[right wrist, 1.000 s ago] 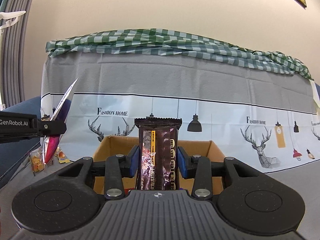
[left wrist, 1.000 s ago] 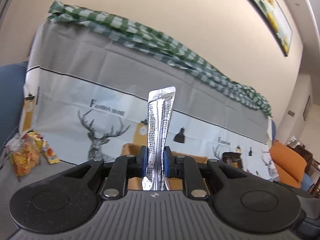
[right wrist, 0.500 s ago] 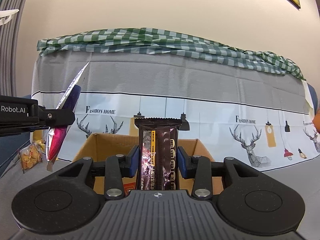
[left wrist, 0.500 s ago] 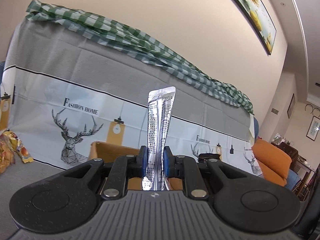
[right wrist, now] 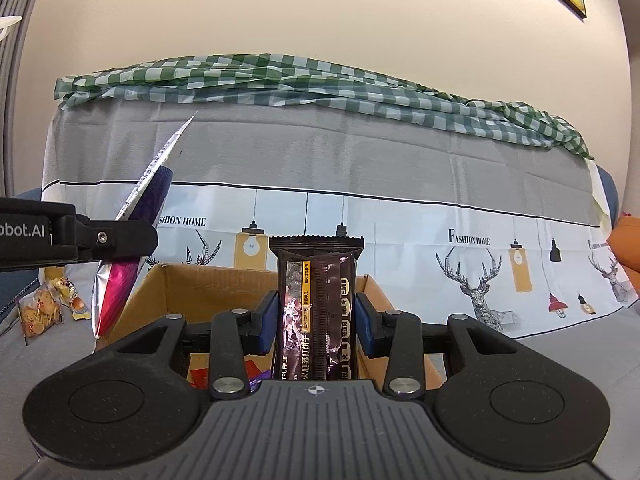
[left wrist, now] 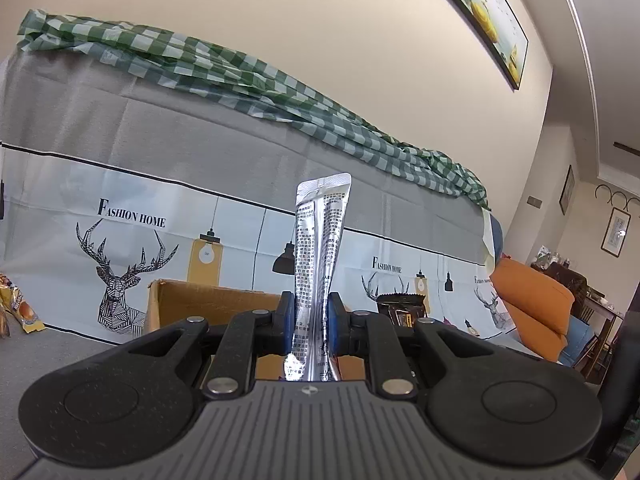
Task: Organize snacks
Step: 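Lower the chocolate bar and silver packet into the box and open both tools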
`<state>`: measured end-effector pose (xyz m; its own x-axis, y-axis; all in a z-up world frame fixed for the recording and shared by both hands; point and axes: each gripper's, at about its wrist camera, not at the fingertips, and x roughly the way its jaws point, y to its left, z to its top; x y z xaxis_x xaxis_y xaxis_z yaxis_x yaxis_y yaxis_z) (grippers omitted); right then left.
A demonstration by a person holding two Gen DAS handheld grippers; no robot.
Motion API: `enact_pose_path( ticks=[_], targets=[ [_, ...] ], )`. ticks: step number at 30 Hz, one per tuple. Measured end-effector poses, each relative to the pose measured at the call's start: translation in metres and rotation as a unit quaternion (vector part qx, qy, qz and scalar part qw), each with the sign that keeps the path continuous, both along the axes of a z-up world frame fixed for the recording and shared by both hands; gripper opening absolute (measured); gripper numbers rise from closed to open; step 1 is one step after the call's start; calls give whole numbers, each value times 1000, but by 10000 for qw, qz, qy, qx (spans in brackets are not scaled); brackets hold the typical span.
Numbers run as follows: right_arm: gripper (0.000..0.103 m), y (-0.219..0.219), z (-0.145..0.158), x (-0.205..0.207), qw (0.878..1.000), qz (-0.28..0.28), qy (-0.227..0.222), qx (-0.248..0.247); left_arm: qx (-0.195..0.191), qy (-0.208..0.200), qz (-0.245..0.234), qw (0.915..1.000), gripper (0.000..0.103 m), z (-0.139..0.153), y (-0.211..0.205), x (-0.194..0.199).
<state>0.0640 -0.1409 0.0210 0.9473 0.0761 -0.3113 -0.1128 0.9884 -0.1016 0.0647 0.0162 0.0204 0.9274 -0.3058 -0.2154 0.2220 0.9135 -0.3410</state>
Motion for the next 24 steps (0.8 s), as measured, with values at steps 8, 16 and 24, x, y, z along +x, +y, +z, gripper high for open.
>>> enact_pose_path(
  ticks=[8,16,24],
  targets=[
    [41,-1,0,1,10000,-23,-6,-6,0,5,-36,10000,18,-1,-1,3],
    [41,-2,0,1,10000,-28,-7,-8,24,43,-80,10000,18,-1,-3,4],
    [41,-2,0,1,10000,-22,-6,-10,30,48,-83,9999,18,-1,-4,5]
  ],
)
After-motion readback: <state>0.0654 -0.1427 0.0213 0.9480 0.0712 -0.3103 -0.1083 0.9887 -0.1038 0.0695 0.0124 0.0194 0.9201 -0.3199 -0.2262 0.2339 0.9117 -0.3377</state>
